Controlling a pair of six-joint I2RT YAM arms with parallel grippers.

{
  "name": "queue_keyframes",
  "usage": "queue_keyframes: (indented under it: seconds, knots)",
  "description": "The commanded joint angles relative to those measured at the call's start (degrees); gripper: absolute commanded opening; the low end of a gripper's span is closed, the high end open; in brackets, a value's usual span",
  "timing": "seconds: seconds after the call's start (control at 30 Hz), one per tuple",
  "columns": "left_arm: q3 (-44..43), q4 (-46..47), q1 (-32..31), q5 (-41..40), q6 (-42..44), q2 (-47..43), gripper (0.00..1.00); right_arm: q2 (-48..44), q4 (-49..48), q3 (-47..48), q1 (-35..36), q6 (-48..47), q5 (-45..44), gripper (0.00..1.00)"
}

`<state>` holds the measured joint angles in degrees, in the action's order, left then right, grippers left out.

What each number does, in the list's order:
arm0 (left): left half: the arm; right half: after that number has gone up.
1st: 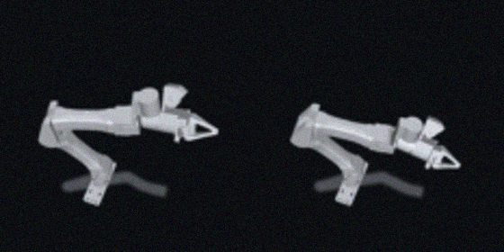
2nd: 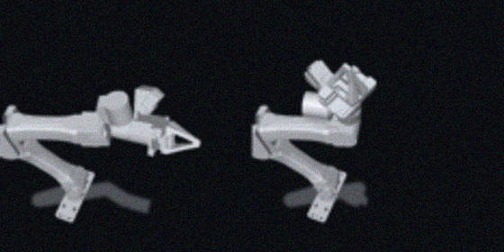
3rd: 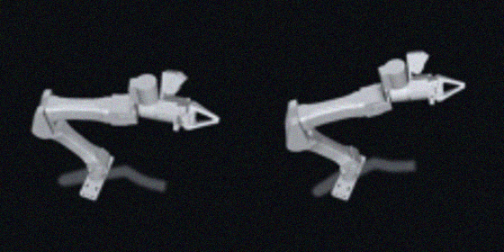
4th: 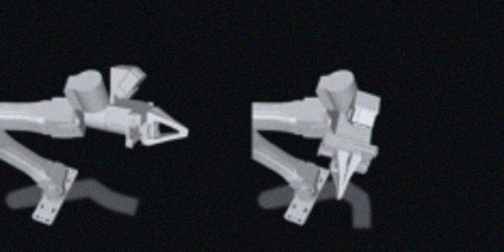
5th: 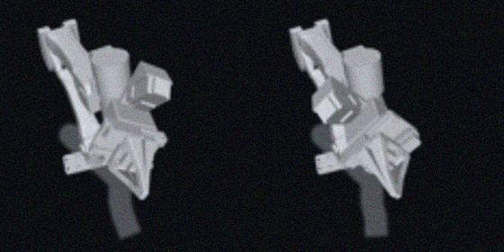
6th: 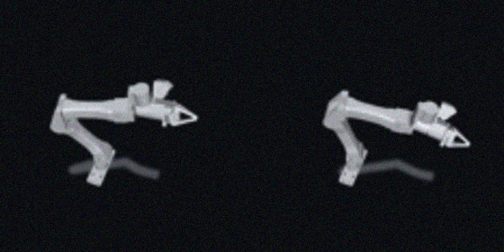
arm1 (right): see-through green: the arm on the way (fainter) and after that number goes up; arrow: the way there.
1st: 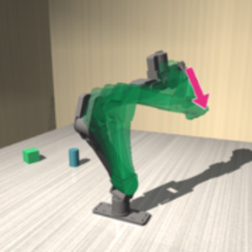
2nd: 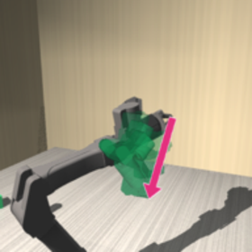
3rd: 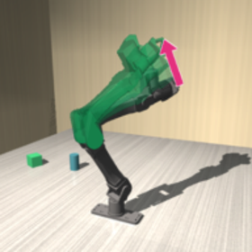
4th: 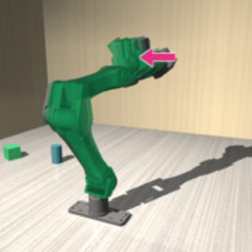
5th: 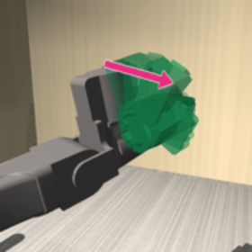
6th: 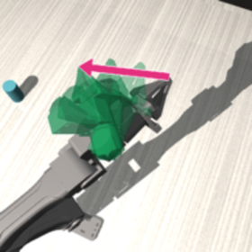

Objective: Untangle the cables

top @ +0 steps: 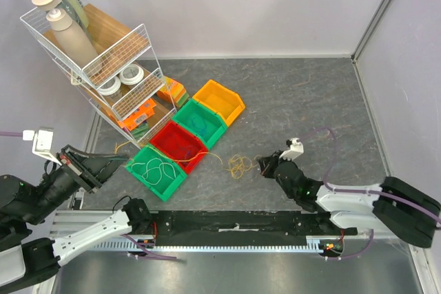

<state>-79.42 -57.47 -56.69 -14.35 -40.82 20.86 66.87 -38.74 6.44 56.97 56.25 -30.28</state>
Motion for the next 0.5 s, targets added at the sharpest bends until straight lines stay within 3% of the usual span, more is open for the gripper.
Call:
queue_keyframes:
  seconds: [0.0,0.17,0.27,0.47]
  knots:
    - [-1.70,-8.09,0.00,-3.49,2.06,-0.56,0.02,-8.05,22.95,5.24,-4.40,5.01,-11.90,0.00]
    - [-0.04,-8.36,0.00,-3.41,2.32,-2.76,0.02,-11.41,35.82,12.97,-11.78,-4.12,-9.88,0.00]
    - [-1.61,-9.84,0.00,-5.33,3.37,-2.93,0.02,-9.40,46.45,16.67,-19.06,-2.38,-9.98,0.00]
    - [-14.16,-20.72,0.00,-15.25,6.54,-1.18,0.02,-7.98,48.06,15.89,-39.80,-2.37,6.09,0.00]
